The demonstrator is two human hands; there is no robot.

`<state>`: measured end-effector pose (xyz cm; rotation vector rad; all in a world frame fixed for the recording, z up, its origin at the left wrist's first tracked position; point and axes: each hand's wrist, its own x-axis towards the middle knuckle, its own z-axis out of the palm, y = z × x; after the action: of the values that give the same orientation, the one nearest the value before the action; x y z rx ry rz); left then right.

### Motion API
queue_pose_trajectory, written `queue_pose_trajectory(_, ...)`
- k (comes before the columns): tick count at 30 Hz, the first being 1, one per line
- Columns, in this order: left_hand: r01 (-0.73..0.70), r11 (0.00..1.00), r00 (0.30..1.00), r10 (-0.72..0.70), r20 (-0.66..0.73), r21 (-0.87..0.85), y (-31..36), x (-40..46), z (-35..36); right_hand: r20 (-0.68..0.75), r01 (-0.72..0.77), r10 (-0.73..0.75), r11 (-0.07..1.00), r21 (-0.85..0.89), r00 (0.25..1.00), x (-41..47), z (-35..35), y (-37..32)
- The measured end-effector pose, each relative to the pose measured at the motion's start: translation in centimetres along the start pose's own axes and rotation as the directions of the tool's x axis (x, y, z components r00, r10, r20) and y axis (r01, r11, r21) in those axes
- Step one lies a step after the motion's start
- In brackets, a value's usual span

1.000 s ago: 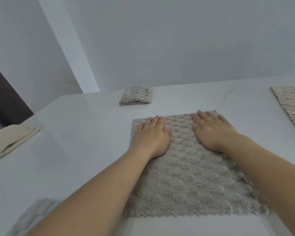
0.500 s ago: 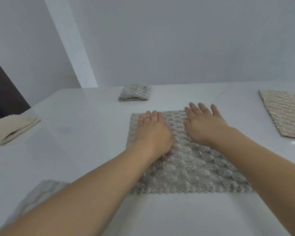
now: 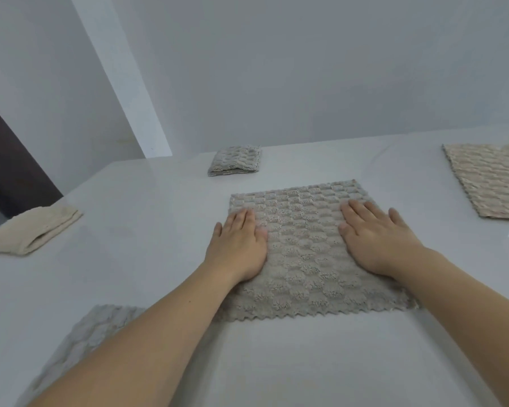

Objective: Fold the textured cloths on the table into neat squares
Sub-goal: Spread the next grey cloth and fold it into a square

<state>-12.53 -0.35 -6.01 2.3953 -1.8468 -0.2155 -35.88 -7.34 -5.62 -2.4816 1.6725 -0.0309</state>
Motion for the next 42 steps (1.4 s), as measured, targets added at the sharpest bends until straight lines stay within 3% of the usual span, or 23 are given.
queue_pose_trajectory(3, 0.043, 0.997, 0.999, -0.044, 0.003, 0.059, -0.5, -0.2, -0.3, 0.027, -0.100, 0.101, 0.994, -0.044, 0.994, -0.7, -0.7, 1.4)
queue_pose_trajectory(6, 0.085, 0.991, 0.995, -0.079, -0.063, 0.104, 1.2, -0.7, -1.2, -0.039, -0.113, 0.110, 0.989, -0.091, 0.993, -1.2, -1.6, -0.2)
queue_pose_trajectory(9, -0.001, 0.981, 0.992, -0.023, -0.124, -0.192, 4.1, -2.9, -2.0, -0.112, -0.019, 0.025, 0.998, 0.055, 0.993, -2.6, -2.0, -3.1)
queue_pose_trajectory(10, -0.054, 0.975, 0.991, 0.026, -0.129, -0.217, 4.8, -4.0, -1.6, -0.120, 0.017, -0.006, 0.996, 0.092, 0.993, -3.2, -1.6, -3.9)
queue_pose_trajectory(14, -0.106, 0.994, 0.994, 0.105, -0.040, -0.007, 5.0, -7.0, 1.1, -0.080, 0.067, -0.063, 0.996, 0.055, 0.995, -5.4, 1.0, -4.4)
queue_pose_trajectory(19, -0.105, 0.994, 0.994, 0.105, -0.025, 0.031, 4.3, -6.8, 1.2, -0.074, 0.057, -0.054, 0.998, 0.034, 0.996, -5.7, 1.2, -3.7)
queue_pose_trajectory(25, -0.091, 0.984, 0.990, 0.073, 0.122, 0.151, 1.5, -7.9, -0.7, -0.048, -0.052, 0.053, 0.998, 0.018, 0.997, -7.5, 0.7, 0.1)
queue_pose_trajectory(29, -0.064, 0.956, 0.987, 0.018, 0.161, 0.286, 0.0, -7.4, -3.3, 0.000, -0.089, 0.089, 0.991, -0.100, 0.996, -7.2, -0.8, 1.3)
queue_pose_trajectory(35, -0.122, 0.992, 0.991, 0.121, -0.052, -0.016, 2.5, -2.0, -5.8, -0.059, 0.141, -0.140, 0.990, 0.014, 0.988, -0.9, -3.5, -1.8)
queue_pose_trajectory(39, -0.149, 0.987, 0.982, 0.140, -0.125, -0.062, 3.9, 2.9, -5.1, -0.053, 0.185, -0.184, 0.983, 0.013, 0.981, 4.4, -3.4, -3.3)
queue_pose_trajectory(42, -0.177, 0.979, 0.981, 0.168, -0.096, -0.098, 4.1, 5.5, -3.2, -0.046, 0.205, -0.203, 0.977, 0.059, 0.978, 6.4, -2.2, -3.6)
